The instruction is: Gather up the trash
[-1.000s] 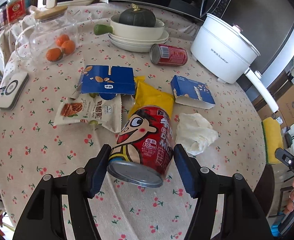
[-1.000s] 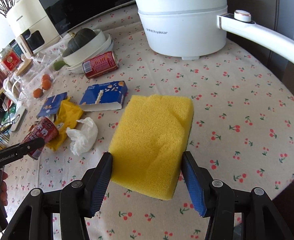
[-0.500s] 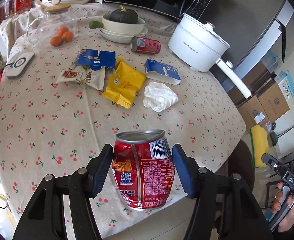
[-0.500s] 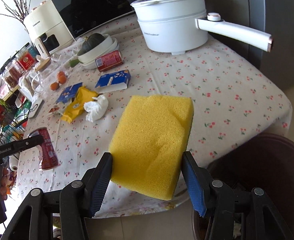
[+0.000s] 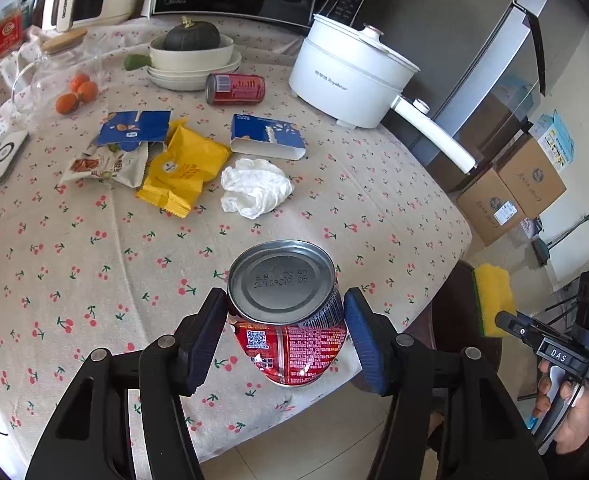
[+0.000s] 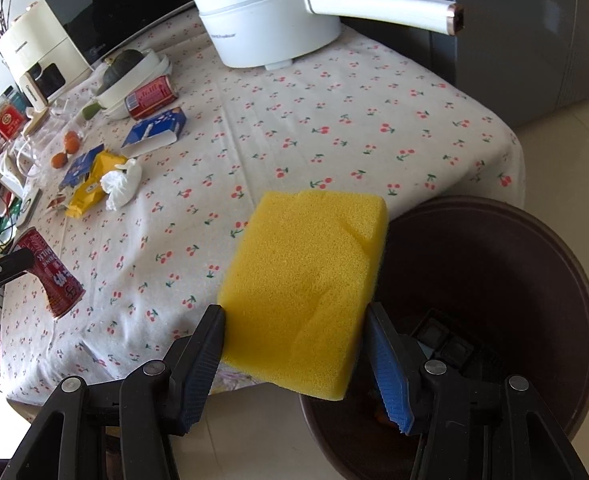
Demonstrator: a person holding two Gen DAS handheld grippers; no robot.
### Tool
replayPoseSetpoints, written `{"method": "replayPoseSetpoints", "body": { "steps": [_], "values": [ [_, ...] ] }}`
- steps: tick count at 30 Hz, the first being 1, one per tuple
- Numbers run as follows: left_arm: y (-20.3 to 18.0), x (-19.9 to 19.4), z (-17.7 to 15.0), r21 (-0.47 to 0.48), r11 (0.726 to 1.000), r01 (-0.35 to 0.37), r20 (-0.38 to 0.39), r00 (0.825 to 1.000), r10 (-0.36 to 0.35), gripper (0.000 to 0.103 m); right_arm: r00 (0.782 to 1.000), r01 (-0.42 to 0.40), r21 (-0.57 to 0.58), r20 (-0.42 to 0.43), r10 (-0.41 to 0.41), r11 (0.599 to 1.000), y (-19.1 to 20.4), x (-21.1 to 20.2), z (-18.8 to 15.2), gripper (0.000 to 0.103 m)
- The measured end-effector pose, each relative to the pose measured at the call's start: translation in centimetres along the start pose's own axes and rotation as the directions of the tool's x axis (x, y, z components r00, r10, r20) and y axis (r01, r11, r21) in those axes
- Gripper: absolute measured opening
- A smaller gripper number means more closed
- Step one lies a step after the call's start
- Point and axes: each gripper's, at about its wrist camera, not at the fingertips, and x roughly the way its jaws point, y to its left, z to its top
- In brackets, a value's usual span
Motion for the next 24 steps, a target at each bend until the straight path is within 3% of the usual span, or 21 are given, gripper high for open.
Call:
{"method": "replayPoseSetpoints", "body": {
  "steps": [3,10,16,18,19,24],
  "values": [
    [0.3,0.3,0.6,-0.012,1.0,-0.028,0.025,0.999,0.028,0.063,1.0,-0.008,0.023,-0.005,0.008,1.0,-0.4,0.2,0.1,0.061],
    [3.0,2.9,0.4,-0.128,0.991,-0.034,-0.045,0.999,0.028,0.066,1.0,-0.005,0.02,-0.013,0.006,1.0,-0.2,0.6,0.2,0.061],
    [2.7,4.7,-0.1,-0.096,0.992,-0.082,-0.08,0.994,0.074,0.067,1.0,-0.003,0.027,-0.02,0.003,1.0,-0.3,0.9,0.2,0.061],
    [2.6,4.7,-0.1,-0.102,0.993,-0.065,-0.068,0.996,0.058,0.049,1.0,-0.004,0.026,-0.017,0.004,1.0,-0.3,0.7,0.1,0.061],
    [2.4,4.6,0.0,-0.098,0.993,-0.059,-0.069,0.996,0.052,0.033,1.0,-0.005,0.027,-0.015,0.006,1.0,-0.4,0.6,0.1,0.061],
    [0.1,3.7,0.3,-0.015,0.999,-0.034,-0.04,0.999,0.034,0.028,1.0,-0.002,0.027,0.006,0.001,1.0,-0.9,-0.3,0.4,0.061]
  ]
}}
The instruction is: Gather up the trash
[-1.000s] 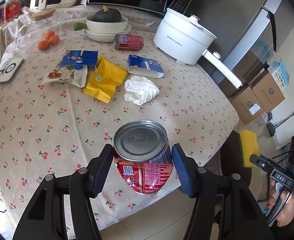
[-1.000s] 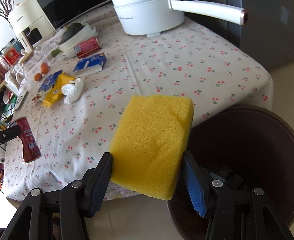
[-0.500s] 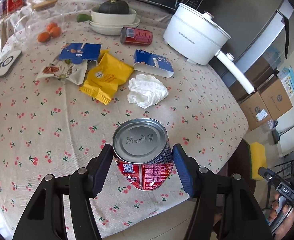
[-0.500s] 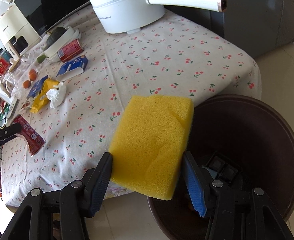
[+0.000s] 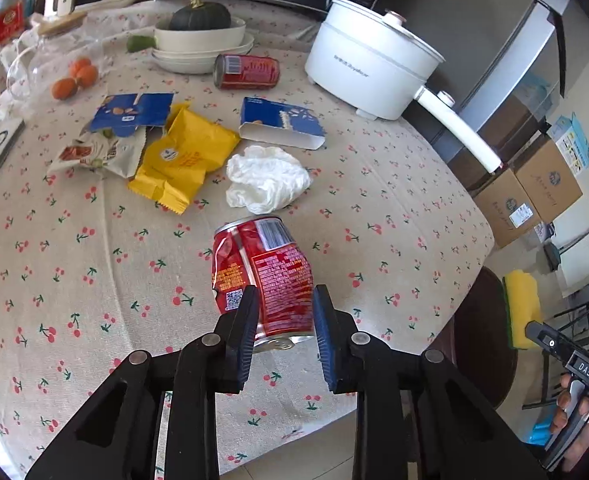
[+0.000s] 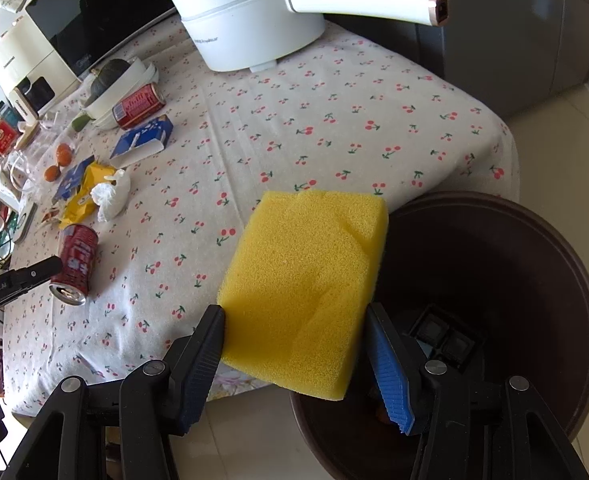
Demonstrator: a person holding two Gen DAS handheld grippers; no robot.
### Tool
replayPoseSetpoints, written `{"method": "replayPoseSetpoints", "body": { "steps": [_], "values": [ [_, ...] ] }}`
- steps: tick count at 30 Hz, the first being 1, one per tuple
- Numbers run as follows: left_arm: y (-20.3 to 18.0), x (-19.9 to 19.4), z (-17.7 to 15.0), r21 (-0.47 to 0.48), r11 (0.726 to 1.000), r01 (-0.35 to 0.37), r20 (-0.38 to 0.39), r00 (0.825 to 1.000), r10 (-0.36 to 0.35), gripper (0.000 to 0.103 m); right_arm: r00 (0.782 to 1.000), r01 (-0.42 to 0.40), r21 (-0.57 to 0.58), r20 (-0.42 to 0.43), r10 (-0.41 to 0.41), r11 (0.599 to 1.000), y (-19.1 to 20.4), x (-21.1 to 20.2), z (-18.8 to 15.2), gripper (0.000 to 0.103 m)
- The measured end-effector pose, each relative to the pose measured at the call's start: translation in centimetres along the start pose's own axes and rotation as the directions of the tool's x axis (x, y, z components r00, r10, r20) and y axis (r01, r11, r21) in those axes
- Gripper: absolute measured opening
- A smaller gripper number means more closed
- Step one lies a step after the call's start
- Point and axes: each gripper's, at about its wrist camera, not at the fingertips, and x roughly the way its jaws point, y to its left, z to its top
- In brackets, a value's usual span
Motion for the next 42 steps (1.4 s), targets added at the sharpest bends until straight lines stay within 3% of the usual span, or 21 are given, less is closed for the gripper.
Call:
{"method": "replayPoseSetpoints", "body": {
  "steps": [3,5,8,13,19,21,24,37,42],
  "values": [
    [-0.9,0.8,-0.2,0.037,0.999,-0.036,-0.031,0.999,0.037,0.029,1.0,0.006,0.018,0.004,-0.006,1.0,-0.8,-0.3,0.0,0.061],
    [-0.7,1.2,-0.5,0.008,1.0,-0.027,-0.044,0.999,0.027,0.05,1.0,0.009,0.032,0.001,-0.009,0.999,-1.3,-0.4,-0.1,0.061],
    [-0.5,1.5,-0.6,-0.055,0.998,-0.024,-0.043,0.999,0.022,0.068,1.0,0.011,0.036,-0.004,-0.011,0.999,-1.6,-0.4,-0.2,0.061],
    [-1.0,2.5,-0.4,-0.101,0.995,0.018,-0.056,0.998,-0.023,0.071,1.0,0.011,0.028,-0.009,-0.01,1.0,-1.7,-0.4,-0.3,0.061],
    [-2.7,5.4,-0.7,-0.028,0.997,-0.075,-0.116,0.991,0.071,0.07,1.0,0.016,0.039,-0.016,-0.016,0.999,-2.5,-0.2,-0.2,0.061],
    [-2.7,6.0,-0.7,-0.021,0.995,-0.097,-0.119,0.988,0.094,0.06,1.0,0.019,0.044,-0.017,-0.018,0.999,-2.8,-0.1,-0.2,0.061],
    [-3.0,6.0,-0.5,-0.002,0.995,-0.1,-0.099,0.99,0.099,0.059,1.0,0.022,0.047,-0.016,-0.021,0.999,-3.1,-0.3,-0.1,0.061],
    [-8.0,1.8,-0.6,0.142,0.989,0.027,0.002,1.0,-0.028,0.057,0.999,0.031,0.062,0.008,-0.032,0.998,-4.3,-1.5,-0.2,0.061],
    [-10.0,1.1,-1.1,0.193,0.98,0.038,0.03,0.999,-0.045,0.056,0.999,0.042,0.086,0.002,-0.043,0.995,-5.3,-1.6,-0.5,0.061]
  ]
}}
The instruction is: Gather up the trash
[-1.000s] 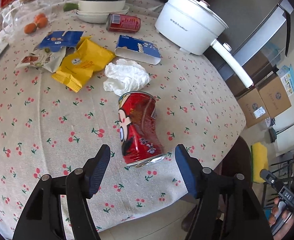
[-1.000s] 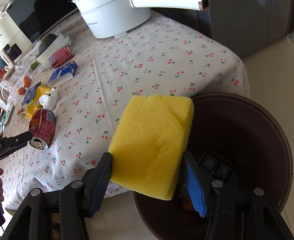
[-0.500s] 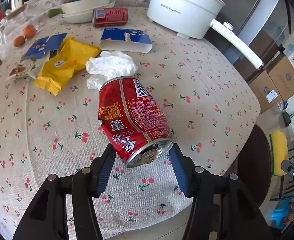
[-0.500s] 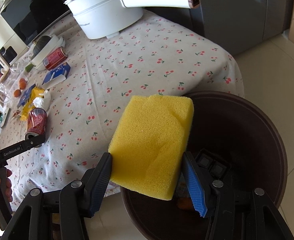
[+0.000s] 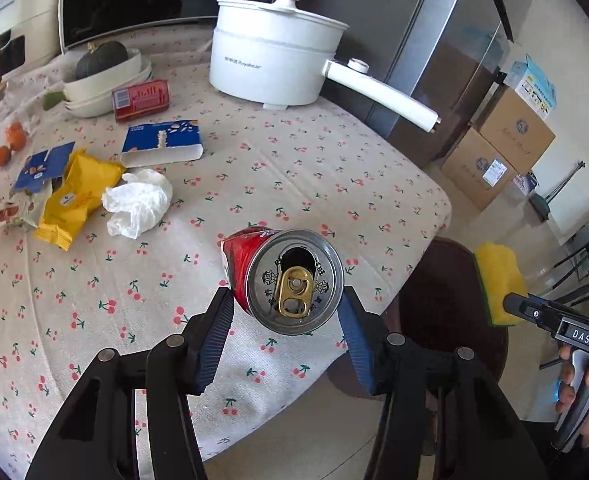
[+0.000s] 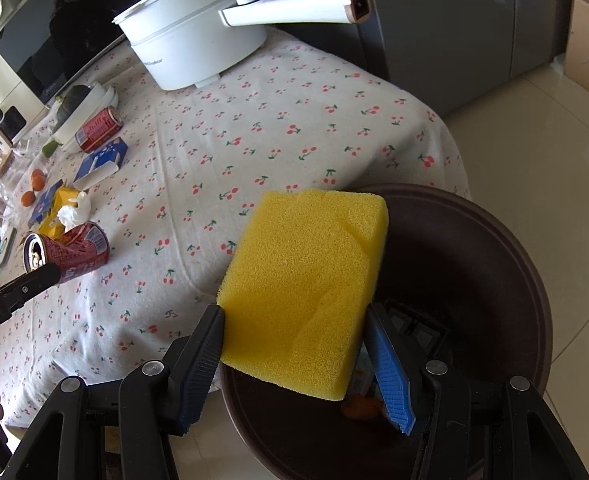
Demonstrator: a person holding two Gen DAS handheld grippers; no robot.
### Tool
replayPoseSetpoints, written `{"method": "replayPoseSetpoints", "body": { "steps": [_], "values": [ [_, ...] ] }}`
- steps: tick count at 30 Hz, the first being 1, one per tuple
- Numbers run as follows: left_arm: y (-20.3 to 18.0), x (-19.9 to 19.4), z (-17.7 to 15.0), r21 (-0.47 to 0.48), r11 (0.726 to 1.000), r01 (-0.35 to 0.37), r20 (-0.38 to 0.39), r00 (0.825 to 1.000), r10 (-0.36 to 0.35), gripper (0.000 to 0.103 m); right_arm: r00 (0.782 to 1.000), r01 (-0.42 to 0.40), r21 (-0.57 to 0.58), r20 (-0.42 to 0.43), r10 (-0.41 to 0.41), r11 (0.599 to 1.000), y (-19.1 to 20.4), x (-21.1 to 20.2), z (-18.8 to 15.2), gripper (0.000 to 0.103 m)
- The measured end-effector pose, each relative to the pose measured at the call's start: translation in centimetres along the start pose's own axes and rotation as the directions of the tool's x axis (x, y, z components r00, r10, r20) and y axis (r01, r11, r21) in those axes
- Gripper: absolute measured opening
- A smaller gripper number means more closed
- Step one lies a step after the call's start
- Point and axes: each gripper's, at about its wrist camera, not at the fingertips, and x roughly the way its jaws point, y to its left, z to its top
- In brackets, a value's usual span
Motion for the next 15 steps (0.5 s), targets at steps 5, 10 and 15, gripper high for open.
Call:
{"method": "replayPoseSetpoints", "body": {
  "steps": [5,10,15],
  "values": [
    [-0.8,-0.6,0.3,0.028,0.999,-0.015,0.05,0.999,0.014,0.048,1.0,-0.001,0.001,-0.001,0.001,1.0,-0.2,-0.1,0.1,0.061],
    [-0.7,-0.1,0.8,0.045,0.999,-0.024,0.042,0.999,0.022,0.019,1.0,-0.001,-0.004,-0.007,0.001,1.0,0.0,0.1,0.1,0.061],
    [-0.3,2.1,0.8,0.026,1.0,-0.018,-0.017,1.0,0.018,0.052,1.0,0.0,-0.001,-0.013,0.0,1.0,-0.1,0.3,0.0,0.061]
  ]
}}
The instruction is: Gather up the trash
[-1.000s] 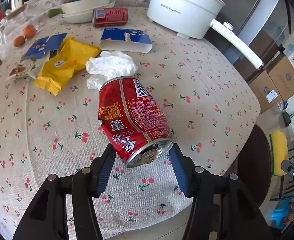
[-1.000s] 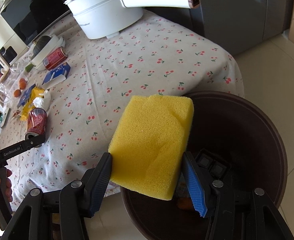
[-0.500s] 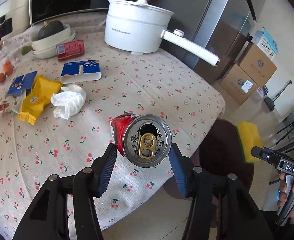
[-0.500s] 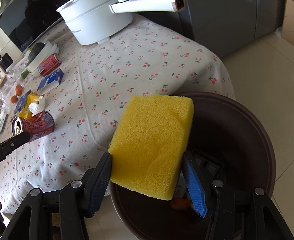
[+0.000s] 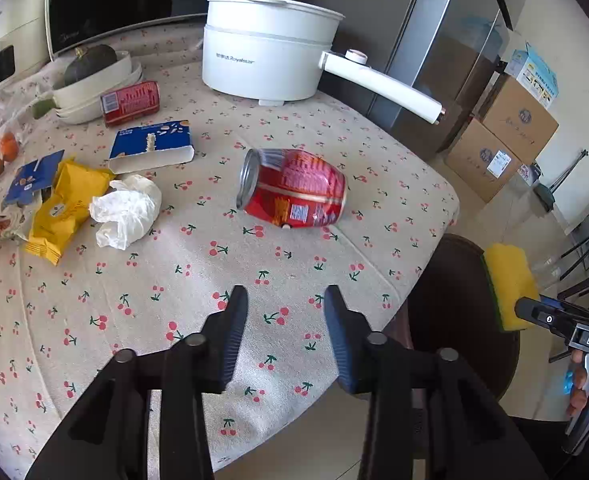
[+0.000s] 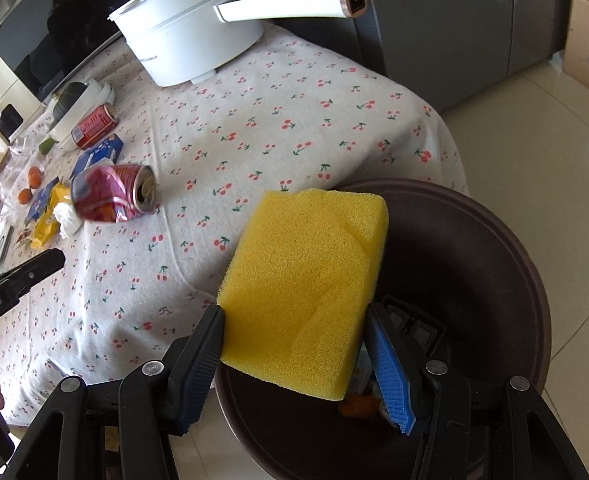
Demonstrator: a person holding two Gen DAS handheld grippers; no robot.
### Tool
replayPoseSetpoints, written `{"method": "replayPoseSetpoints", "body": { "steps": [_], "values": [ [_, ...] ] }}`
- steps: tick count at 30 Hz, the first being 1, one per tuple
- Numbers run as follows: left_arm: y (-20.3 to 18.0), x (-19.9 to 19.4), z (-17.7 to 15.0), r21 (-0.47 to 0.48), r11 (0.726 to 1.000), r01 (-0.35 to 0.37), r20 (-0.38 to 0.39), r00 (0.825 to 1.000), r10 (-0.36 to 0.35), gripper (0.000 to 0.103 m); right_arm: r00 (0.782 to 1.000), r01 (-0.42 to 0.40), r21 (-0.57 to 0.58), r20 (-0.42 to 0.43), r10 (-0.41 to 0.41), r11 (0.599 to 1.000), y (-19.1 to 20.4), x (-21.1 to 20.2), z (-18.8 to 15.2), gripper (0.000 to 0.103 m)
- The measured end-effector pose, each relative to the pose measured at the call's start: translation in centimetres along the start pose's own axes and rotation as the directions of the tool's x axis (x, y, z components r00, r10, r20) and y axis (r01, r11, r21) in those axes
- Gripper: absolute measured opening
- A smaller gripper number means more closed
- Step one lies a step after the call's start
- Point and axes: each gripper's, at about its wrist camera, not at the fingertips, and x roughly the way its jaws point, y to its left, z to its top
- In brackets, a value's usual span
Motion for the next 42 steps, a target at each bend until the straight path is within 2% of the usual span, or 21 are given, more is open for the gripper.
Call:
{"method": "replayPoseSetpoints", "body": {
  "steps": [2,6,9,11,14,17,21,25,28,31,34,36,38,39,40,42],
  "values": [
    [-0.1,0.5,0.4,0.009,1.0,-0.002,0.005,1.0,0.002,0.066,1.0,-0.004,0.007,-0.002,0.004,1.0,-0.2,0.0,0.0,0.061],
    [0.1,2.0,1.8,0.006,1.0,-0.02,-0.013,1.0,0.02,0.07,1.0,0.0,0.016,-0.003,0.0,1.0,-0.6,0.2,0.5,0.061],
    [1.0,3.1,3.1,-0.078,0.997,-0.003,-0.013,1.0,0.002,0.072,1.0,-0.004,0.026,-0.01,0.005,1.0,-0.9,0.5,1.4,0.061],
    [1.0,3.9,4.2,-0.103,0.995,0.009,-0.004,1.0,-0.009,0.08,1.0,-0.006,0.025,-0.015,0.006,1.0,-1.0,0.8,2.2,0.062],
    [-0.2,5.3,6.1,-0.041,0.998,-0.039,0.017,0.999,0.039,0.096,1.0,0.002,0.0,-0.014,-0.002,1.0,-0.9,1.0,3.5,0.062],
    [-1.2,7.0,8.4,0.008,0.998,-0.064,0.038,0.997,0.064,0.103,1.0,0.013,-0.04,-0.026,-0.014,0.999,-0.9,1.2,4.2,0.061],
    [-2.1,9.1,11.7,-0.027,0.998,-0.062,0.07,0.996,0.063,0.103,0.998,0.016,-0.083,-0.058,-0.02,0.996,-1.4,1.6,4.6,0.061],
    [-4.6,11.5,14.3,0.065,0.993,-0.101,0.109,0.99,0.094,0.103,0.997,0.012,-0.081,-0.074,-0.018,0.997,-2.3,1.8,5.0,0.061],
    [-5.7,13.7,15.8,0.117,0.984,-0.138,0.11,0.986,0.125,0.103,0.997,0.004,-0.064,-0.083,-0.01,0.998,-3.2,1.8,5.2,0.061],
    [-5.7,15.5,16.9,0.156,0.976,-0.149,0.076,0.987,0.139,0.103,0.995,-0.002,-0.055,-0.095,-0.004,0.998,-3.7,1.8,5.1,0.062],
    [-5.7,16.8,17.4,0.223,0.948,-0.227,0.058,0.974,0.22,0.103,0.994,-0.004,-0.052,-0.107,-0.001,0.999,-3.9,2.0,4.9,0.062],
    [-5.2,18.1,17.5,0.247,0.928,-0.278,0.004,0.958,0.286,0.103,0.993,-0.008,-0.048,-0.116,0.002,0.999,-4.0,2.2,4.9,0.062],
    [-3.8,19.1,17.3,0.218,0.944,-0.249,-0.075,0.96,0.27,0.103,0.993,-0.011,-0.044,-0.121,0.005,0.999,-4.0,2.4,4.8,0.062],
    [-3.1,19.2,17.2,0.194,0.952,-0.239,-0.086,0.962,0.259,0.103,0.993,-0.01,-0.045,-0.121,0.005,0.999,-3.9,2.4,4.9,0.062],
    [-2.4,19.0,16.9,0.17,0.957,-0.235,-0.08,0.965,0.251,0.102,0.993,-0.009,-0.047,-0.121,0.004,0.999,-3.8,2.3,4.8,0.062],
    [-0.9,18.5,16.6,0.112,0.975,-0.192,-0.061,0.978,0.2,0.095,0.993,-0.011,-0.051,-0.119,0.005,0.999,-3.7,2.2,4.9,0.062]
  ]
}}
